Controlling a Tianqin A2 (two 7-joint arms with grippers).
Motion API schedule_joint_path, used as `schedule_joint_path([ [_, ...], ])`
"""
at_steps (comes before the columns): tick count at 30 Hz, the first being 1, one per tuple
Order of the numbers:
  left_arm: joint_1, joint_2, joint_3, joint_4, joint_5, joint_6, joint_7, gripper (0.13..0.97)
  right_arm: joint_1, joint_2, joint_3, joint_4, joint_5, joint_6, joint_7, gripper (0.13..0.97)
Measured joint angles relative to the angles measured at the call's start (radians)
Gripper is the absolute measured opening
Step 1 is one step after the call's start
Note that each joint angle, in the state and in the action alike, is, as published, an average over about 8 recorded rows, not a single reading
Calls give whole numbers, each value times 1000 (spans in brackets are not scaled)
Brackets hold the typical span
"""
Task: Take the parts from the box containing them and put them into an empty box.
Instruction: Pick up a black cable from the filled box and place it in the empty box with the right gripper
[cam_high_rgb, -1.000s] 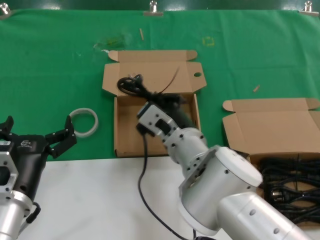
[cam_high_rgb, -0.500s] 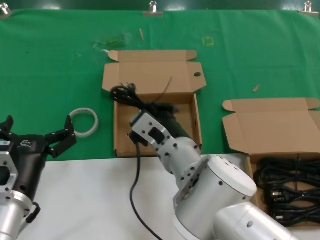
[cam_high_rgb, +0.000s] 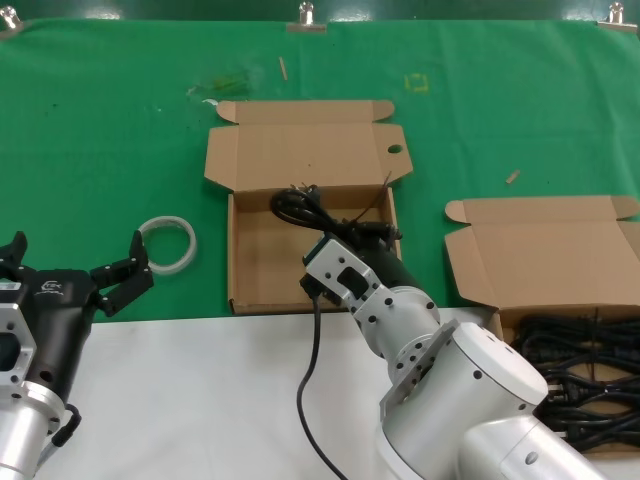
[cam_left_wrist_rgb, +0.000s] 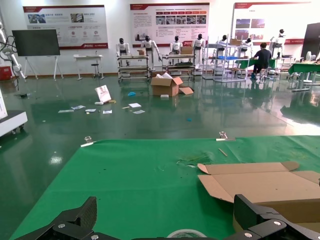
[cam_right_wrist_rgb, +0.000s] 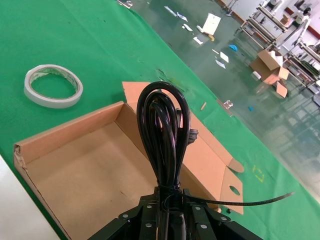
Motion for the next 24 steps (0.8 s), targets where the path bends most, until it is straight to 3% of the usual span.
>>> schedule_joint_path([
  [12, 0, 0, 0, 0, 0, 0, 0, 965, 8, 6, -16, -3, 0, -15, 28, 216],
  [24, 0, 0, 0, 0, 0, 0, 0, 965, 23, 6, -51, -7, 0, -38, 154, 231],
])
